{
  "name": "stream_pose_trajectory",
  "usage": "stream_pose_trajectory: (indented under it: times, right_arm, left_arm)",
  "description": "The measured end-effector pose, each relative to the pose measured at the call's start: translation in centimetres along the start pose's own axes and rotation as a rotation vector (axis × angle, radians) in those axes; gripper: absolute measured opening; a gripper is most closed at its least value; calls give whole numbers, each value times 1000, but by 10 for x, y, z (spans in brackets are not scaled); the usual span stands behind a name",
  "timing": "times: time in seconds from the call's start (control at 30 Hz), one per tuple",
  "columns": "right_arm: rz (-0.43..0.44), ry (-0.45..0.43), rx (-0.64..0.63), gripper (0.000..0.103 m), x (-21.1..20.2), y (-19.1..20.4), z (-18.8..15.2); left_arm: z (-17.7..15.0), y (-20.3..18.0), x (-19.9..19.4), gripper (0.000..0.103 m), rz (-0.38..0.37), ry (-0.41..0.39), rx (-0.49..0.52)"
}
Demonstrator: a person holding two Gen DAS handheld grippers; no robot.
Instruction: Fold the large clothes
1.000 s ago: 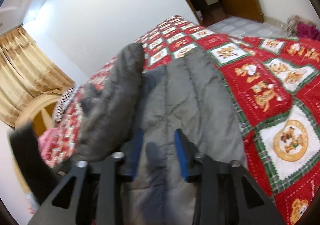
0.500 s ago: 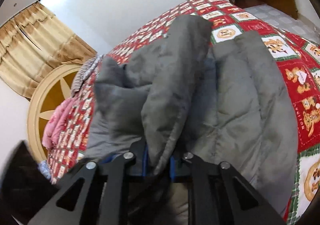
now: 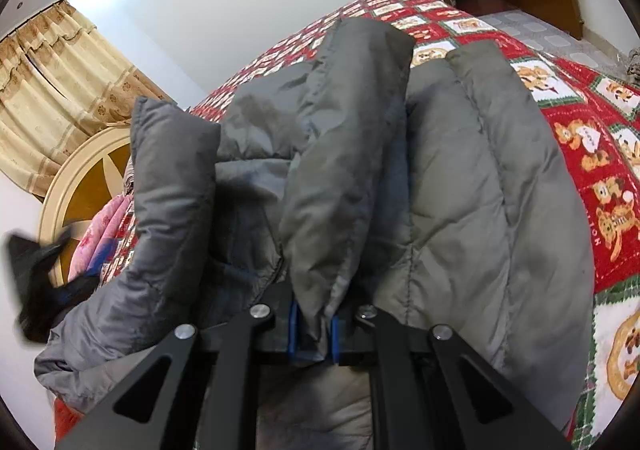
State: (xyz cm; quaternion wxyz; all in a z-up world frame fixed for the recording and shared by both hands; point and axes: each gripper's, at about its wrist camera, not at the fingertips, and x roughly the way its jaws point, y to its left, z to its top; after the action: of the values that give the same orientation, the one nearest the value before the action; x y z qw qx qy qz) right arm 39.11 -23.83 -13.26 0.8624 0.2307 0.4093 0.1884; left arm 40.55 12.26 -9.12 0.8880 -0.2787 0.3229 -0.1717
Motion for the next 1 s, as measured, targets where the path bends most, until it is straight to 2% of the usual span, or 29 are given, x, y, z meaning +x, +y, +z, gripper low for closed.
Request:
stream_pose_trajectory:
  times: [0.07,0.13,0.2,0.27,0.3,0.4,0.47,0.53,0.57,0.6,0.63,0.7,0.77,0.83,0.9,1.0]
  right_arm:
    - [7,-8,9,22,-4,2,1]
    - [24,-5,28,38,-9,2,5]
    - [64,-24,42,77,-20,3,8]
    - [88,-62,26,93,-33,8,12]
    - [106,-75,16,97,-40,10,14]
    - [147,-73,40,100,-48,13,22]
    - [123,-47,30,100,-42,15,25]
    - [50,-4,-21,99,-25,21,27]
    - [35,4,-42,92,-19,23,26]
    - [10,16,-75,71,-12,26,23]
    - [-18,31,-105,59,-6,28,22]
    - [-52,51,-157,41,3,33,20]
    - [-56,36,-187,27,-4,38,20]
    - [-1,-9,-200,22,-24,43,25]
    - [114,-34,-154,22,-43,35,35]
    - [200,-46,-93,21,-59,14,47]
  left_arm:
    - [-5,19,38,88,-20,119,-105]
    - [-15,17,63,88,-58,198,-129]
    - [-27,-2,71,88,-85,199,-89]
    - [-30,-21,66,88,-110,179,-43]
    - [-31,-33,65,88,-107,170,-8]
    - [-30,-57,60,88,-71,152,91]
    - [-35,-70,60,88,-62,148,135]
    - [-42,-82,62,88,-44,153,188]
    - [-47,-84,62,88,-31,156,212]
    - [-52,-87,62,88,-18,155,238]
    - [-53,-85,62,88,-11,152,252]
    - [-57,-80,57,88,0,154,252]
    - [-56,-73,49,88,-7,143,221]
    - [-45,-68,38,88,-17,94,174]
    - [-35,-64,30,88,-23,60,143]
    - [-21,-71,24,88,-30,39,150]
